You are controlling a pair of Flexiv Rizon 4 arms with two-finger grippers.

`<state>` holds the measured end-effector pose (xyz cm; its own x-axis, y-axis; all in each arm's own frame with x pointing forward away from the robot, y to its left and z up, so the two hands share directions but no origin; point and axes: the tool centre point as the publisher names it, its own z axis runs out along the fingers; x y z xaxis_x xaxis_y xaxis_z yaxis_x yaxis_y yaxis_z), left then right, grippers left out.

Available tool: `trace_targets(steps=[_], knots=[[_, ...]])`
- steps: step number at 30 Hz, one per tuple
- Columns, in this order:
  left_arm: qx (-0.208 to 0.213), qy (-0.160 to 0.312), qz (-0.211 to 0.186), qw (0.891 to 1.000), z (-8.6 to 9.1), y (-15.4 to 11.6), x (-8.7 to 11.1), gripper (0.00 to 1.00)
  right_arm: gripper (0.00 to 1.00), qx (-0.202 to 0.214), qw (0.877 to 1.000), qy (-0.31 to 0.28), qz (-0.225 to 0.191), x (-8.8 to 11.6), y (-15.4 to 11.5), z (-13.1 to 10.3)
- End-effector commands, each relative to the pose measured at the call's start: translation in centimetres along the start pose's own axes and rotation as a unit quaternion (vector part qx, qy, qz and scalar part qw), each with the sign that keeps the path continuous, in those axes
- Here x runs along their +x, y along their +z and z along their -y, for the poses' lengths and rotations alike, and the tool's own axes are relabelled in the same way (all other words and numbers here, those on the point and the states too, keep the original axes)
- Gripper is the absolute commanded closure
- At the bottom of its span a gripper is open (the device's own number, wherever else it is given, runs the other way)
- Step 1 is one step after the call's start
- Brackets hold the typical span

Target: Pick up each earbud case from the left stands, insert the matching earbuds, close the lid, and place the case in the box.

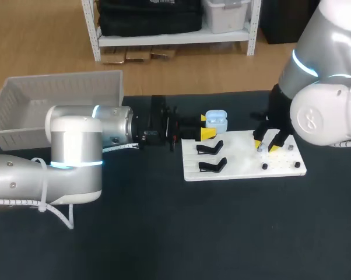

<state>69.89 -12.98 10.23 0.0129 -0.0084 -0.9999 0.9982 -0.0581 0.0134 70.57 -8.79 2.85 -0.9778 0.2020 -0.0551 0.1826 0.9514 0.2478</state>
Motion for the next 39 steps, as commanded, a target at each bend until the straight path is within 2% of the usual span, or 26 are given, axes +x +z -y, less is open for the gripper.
trace_targets(steps=[1,14,16,22,32,39], knots=[[-0.002,0.001,0.002,1.0,0.0,0.0,0.1,1.0,0.69,0.0,1.0,0.001,0.0,0.0,0.2,0.0],[-0.002,0.001,0.002,1.0,0.0,0.0,0.1,1.0,0.76,0.003,1.0,0.005,0.001,-0.2,0.4,0.2],[-0.002,0.001,0.002,1.0,0.0,0.0,0.1,1.0,0.8,0.003,1.0,0.005,0.002,-0.2,0.4,0.3],[-0.002,0.001,0.002,1.0,0.0,0.0,0.1,1.0,1.0,0.004,1.0,0.005,0.004,-0.2,0.1,0.4],[-0.002,0.001,0.002,1.0,0.0,0.0,0.1,1.0,1.0,0.002,1.0,-0.004,0.012,0.3,-1.7,0.4],[-0.002,0.001,0.002,1.0,0.0,0.0,0.1,1.0,1.0,0.006,0.999,-0.013,0.031,0.4,-5.3,0.1]])
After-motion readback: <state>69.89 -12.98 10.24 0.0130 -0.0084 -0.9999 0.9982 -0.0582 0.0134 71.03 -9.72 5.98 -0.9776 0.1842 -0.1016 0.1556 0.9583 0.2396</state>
